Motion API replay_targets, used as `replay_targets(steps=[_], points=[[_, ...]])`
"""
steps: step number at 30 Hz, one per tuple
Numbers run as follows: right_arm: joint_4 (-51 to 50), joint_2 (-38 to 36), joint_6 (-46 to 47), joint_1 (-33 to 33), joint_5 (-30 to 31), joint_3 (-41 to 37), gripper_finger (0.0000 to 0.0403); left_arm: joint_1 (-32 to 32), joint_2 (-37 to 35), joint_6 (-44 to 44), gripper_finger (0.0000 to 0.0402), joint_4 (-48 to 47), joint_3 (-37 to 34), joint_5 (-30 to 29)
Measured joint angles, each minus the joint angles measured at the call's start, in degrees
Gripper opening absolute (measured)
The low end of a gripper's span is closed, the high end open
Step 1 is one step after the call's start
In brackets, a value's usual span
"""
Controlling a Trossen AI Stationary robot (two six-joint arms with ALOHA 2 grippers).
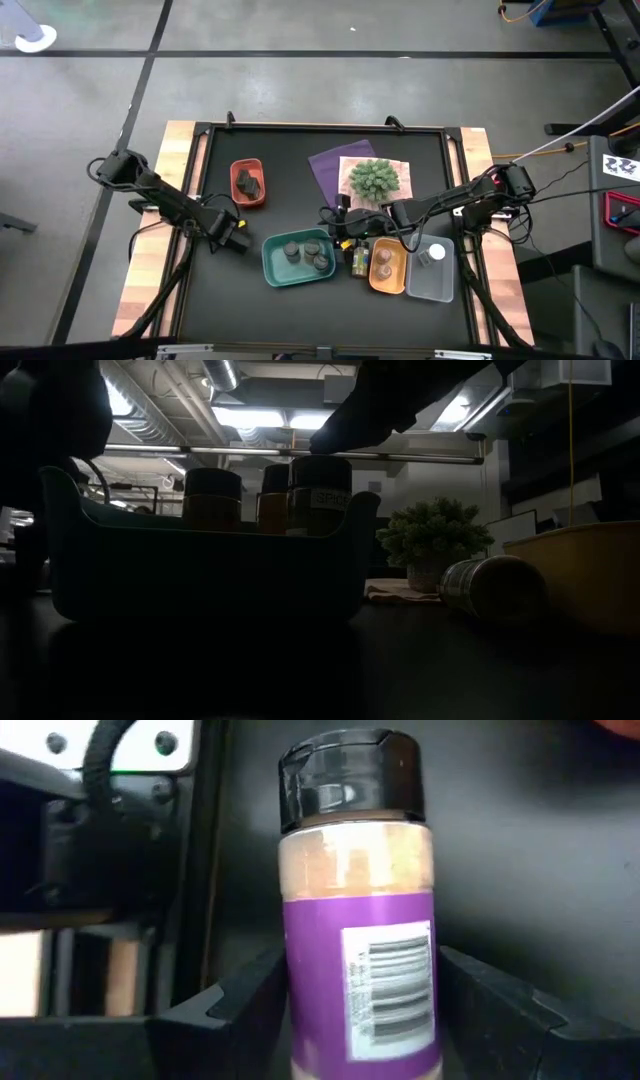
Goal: Sort spices by type
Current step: Put the purple seasoning bottle into the blue bin
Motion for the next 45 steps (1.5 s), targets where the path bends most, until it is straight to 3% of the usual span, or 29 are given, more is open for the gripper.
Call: replay_targets(steps=[9,18,39,45], points=[[-0.85,0.0,-0.01,0.0,0.0,-0.01,0.0172,0.02,-0.13,-0.01,0.0224,5.81,-4.11,-1.95],[-1.27,0.0,-0.01,-0.01,0.0,0.0,0.0172,0.02,-2.65,3.27,0.0147,6.64,-3.9,-1.66],[-1.25,0.0,-0.03,0.01,0.0,-0.02,0.0172,-0.43,-16.51,16.1,0.0153,15.68,-3.81,-1.52],[-1.2,0.0,-0.03,0.01,0.0,-0.02,0.0172,-4.06,-19.66,14.14,0.0152,16.04,-3.77,-1.61]])
